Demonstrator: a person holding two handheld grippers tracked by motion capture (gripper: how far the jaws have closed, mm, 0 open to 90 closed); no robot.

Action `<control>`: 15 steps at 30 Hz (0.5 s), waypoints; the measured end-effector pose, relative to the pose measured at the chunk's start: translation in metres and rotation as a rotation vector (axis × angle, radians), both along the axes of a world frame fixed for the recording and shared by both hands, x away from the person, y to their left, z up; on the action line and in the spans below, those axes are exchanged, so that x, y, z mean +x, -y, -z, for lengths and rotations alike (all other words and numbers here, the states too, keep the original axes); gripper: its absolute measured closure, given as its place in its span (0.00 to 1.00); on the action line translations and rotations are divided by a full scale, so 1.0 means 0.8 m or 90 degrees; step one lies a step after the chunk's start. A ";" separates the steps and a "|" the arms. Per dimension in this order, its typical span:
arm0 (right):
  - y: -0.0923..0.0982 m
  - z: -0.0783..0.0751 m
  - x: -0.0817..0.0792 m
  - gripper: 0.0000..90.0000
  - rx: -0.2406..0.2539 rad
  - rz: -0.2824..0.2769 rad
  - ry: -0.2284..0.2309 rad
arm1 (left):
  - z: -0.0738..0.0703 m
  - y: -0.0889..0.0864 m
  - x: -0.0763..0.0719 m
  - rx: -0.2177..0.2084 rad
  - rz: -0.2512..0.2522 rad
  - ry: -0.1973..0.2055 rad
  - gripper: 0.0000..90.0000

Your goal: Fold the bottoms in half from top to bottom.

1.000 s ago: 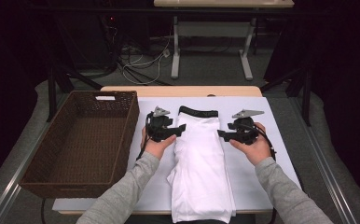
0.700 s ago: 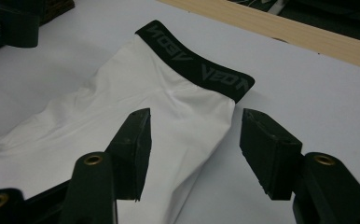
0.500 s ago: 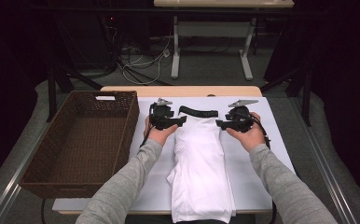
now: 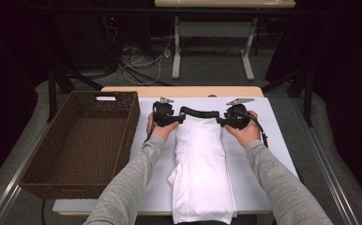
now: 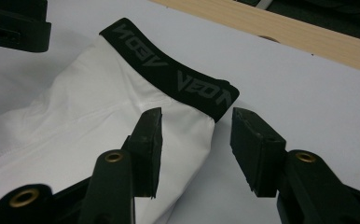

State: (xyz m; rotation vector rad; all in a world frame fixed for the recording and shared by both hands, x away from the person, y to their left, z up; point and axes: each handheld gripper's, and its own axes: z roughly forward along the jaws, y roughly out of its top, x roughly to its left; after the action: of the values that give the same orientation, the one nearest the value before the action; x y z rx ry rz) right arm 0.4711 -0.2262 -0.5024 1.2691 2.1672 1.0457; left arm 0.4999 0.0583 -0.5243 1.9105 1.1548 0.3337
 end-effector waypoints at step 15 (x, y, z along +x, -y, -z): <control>0.002 0.005 0.002 0.58 0.013 0.019 0.003 | 0.038 0.012 0.016 0.011 0.010 -0.042 0.47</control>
State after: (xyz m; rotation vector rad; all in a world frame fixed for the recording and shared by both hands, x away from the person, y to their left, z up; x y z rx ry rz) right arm 0.4729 -0.2275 -0.5062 1.3020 2.1325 1.0601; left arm 0.5124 0.0489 -0.5548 1.9576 1.1824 0.2744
